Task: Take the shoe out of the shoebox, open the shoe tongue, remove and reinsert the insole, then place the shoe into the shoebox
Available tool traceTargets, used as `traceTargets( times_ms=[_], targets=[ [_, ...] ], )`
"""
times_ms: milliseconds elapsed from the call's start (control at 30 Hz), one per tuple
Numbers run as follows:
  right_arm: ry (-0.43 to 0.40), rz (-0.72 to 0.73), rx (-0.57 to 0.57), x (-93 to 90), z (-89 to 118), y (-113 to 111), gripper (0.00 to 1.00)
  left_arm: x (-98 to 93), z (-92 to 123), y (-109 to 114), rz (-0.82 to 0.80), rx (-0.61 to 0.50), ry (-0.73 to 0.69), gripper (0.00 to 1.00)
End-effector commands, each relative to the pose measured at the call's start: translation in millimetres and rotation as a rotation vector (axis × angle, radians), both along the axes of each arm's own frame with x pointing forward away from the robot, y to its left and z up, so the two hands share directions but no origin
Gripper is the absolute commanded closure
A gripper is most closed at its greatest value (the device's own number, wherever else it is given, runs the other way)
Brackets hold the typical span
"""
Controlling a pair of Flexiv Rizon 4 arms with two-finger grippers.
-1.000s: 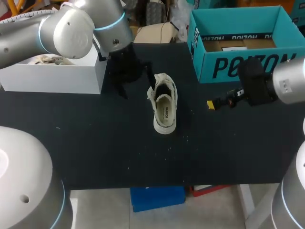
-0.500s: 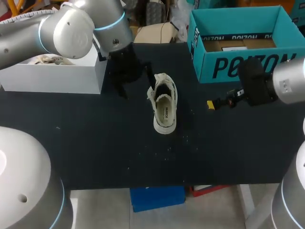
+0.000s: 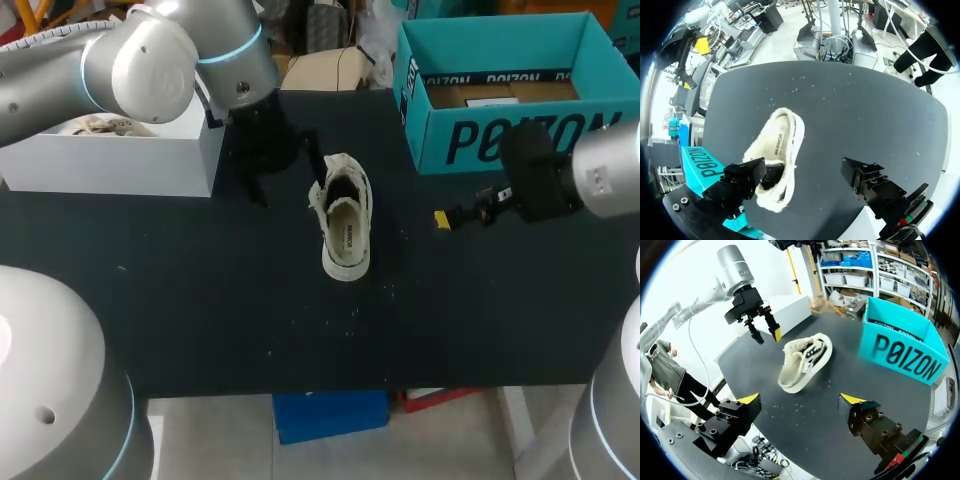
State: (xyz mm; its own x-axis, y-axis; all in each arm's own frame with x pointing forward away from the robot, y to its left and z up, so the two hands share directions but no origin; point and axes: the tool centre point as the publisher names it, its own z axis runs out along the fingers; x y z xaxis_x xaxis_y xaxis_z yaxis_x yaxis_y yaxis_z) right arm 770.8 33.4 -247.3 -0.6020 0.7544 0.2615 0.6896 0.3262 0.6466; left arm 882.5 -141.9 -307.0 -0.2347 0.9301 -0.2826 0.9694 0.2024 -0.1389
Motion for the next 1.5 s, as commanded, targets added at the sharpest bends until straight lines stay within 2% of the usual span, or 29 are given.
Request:
traceTargets(
  times_ms=[33,300,367,433,533,667,900,933,1033,1333,1500],
  targets=[
    [0.002,0.000,-0.002,0.8,0.3,1.1,0.00,-0.6,0.0,0.0,0.001,0.002,-0.003,0.00],
    [0.002,0.000,-0.002,0.8,0.3,1.1,0.00,18.7,-8.8,3.7,-0.029,0.010,-0.019,0.00],
    [0.002,0.000,-0.002,0.8,0.3,1.1,0.00,22.8,-14.7,2.6,-0.036,0.031,-0.046,0.07],
    [0.002,0.000,-0.002,0.8,0.3,1.1,0.00,24.8,-20.4,0.4,-0.041,0.043,-0.071,0.09],
    [0.002,0.000,-0.002,0.8,0.3,1.1,0.00,28.2,-32.9,-5.9,-0.049,0.045,-0.091,0.17],
    [0.002,0.000,-0.002,0.8,0.3,1.1,0.00,32.3,-45.3,-13.4,-0.048,0.039,-0.111,0.13],
    [0.002,0.000,-0.002,0.8,0.3,1.1,0.00,39.9,-64.8,-19.9,-0.045,0.039,-0.105,0.19],
    [0.002,0.000,-0.002,0.8,0.3,1.1,0.00,40.6,-67.6,-19.8,-0.048,0.044,-0.104,0.20],
    [0.002,0.000,-0.002,0.8,0.3,1.1,0.00,42.3,-73.9,-19.7,-0.049,0.051,-0.103,0.35],
    [0.002,0.000,-0.002,0.8,0.3,1.1,0.00,51.3,-91.9,-26.1,-0.044,0.077,-0.100,0.36],
    [0.002,0.000,-0.002,0.8,0.3,1.1,0.00,55.9,-94.4,-33.5,-0.049,0.083,-0.107,0.51]
  ],
)
